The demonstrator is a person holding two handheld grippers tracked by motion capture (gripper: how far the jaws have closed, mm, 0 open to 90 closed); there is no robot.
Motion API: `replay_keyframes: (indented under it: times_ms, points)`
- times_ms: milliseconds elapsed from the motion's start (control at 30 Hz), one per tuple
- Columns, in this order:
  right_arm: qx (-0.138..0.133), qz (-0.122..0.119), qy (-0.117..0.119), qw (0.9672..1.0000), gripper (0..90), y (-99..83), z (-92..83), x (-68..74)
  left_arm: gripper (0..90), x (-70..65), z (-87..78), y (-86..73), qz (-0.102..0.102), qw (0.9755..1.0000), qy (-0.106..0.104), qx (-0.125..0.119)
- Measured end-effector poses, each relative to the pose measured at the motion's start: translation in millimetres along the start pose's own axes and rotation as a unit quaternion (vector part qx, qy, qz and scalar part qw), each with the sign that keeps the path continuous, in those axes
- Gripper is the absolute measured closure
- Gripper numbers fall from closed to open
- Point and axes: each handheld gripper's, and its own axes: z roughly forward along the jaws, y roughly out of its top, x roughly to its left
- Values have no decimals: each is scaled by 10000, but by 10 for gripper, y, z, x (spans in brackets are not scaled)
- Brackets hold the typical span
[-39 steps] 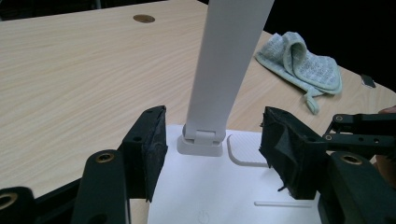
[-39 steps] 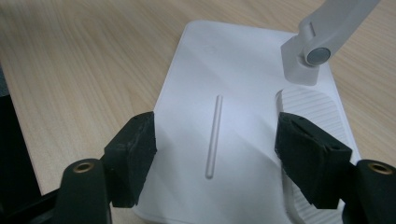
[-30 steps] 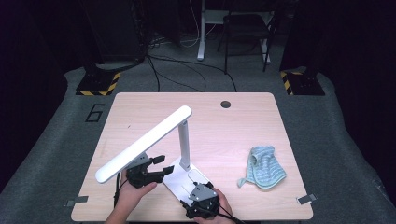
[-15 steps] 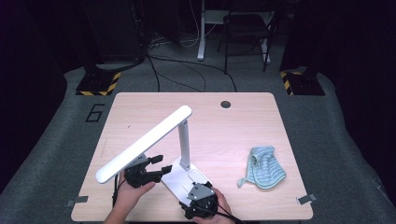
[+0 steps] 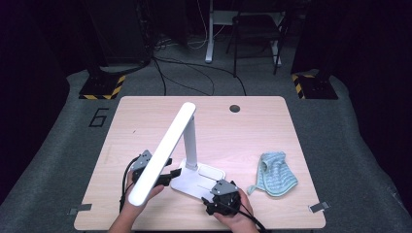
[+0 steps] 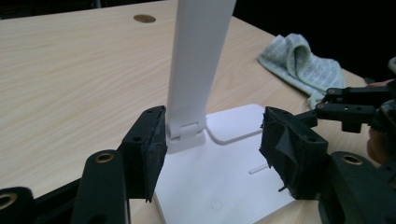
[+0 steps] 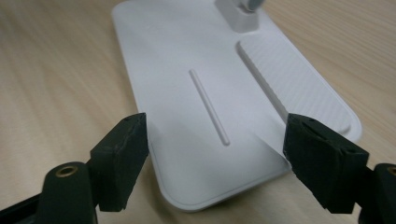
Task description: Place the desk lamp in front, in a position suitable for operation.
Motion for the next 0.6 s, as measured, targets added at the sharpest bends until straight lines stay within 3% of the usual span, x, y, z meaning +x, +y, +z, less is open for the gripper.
replay_keyframes:
  times_ms: [133,200,300,400,433,467,500,600]
  points:
    - [-26,195,-110,9997,250,-6,4,-104,406,42,78,123,-30,9999,-129,62]
    - [-33,329,-318,9989,285,-16,-10,-204,406,73,151,212,-89,9999,-103,44]
    - [-41,525,-273,9982,296,-23,-12,-287,405,130,278,379,0,10000,2,25]
    - [-125,577,-144,9982,295,-15,-38,-270,405,146,341,433,22,10000,11,34]
    - [-173,419,18,9990,273,-4,-54,-210,406,147,389,460,99,9999,65,23]
    - [-173,419,18,9990,273,-4,-54,-210,406,147,411,475,146,9999,36,33]
    - [-145,191,64,9997,249,-1,-51,-168,405,153,463,516,209,9998,-35,42]
    - [-85,-17,6,10000,246,-4,-40,-140,416,155,503,558,295,9995,-79,57]
